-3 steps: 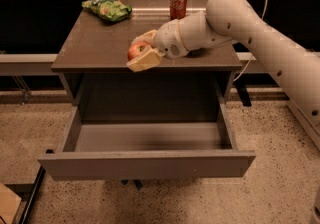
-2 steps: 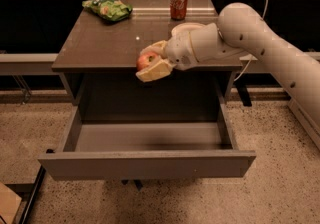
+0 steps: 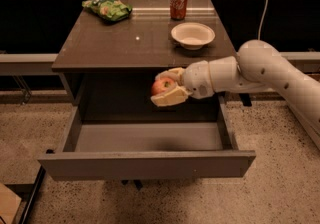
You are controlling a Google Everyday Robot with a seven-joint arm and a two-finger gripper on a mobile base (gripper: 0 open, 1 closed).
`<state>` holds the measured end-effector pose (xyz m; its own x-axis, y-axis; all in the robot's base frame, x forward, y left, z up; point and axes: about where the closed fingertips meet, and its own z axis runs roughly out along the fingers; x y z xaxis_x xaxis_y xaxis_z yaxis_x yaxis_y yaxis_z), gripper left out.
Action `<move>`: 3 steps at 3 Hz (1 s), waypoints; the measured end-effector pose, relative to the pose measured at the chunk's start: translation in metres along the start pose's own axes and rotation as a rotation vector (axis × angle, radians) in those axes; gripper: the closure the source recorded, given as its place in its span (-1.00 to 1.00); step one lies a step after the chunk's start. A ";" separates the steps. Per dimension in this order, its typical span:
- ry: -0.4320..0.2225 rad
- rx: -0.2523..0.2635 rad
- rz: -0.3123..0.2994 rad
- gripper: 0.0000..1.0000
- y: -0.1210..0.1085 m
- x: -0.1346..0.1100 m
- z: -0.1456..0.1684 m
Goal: Place apple into top drawer
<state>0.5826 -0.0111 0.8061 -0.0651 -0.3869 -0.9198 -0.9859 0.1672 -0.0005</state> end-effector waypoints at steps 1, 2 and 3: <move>-0.022 0.033 0.085 1.00 0.015 0.036 -0.010; -0.019 0.038 0.097 1.00 0.018 0.043 -0.013; -0.015 0.010 0.079 1.00 0.017 0.043 -0.001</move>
Offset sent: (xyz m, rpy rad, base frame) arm -0.0166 -0.0178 -0.0257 0.0290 0.0533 -0.0555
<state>0.5627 -0.0260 0.7674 -0.1407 -0.3588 -0.9228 -0.9761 0.2063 0.0686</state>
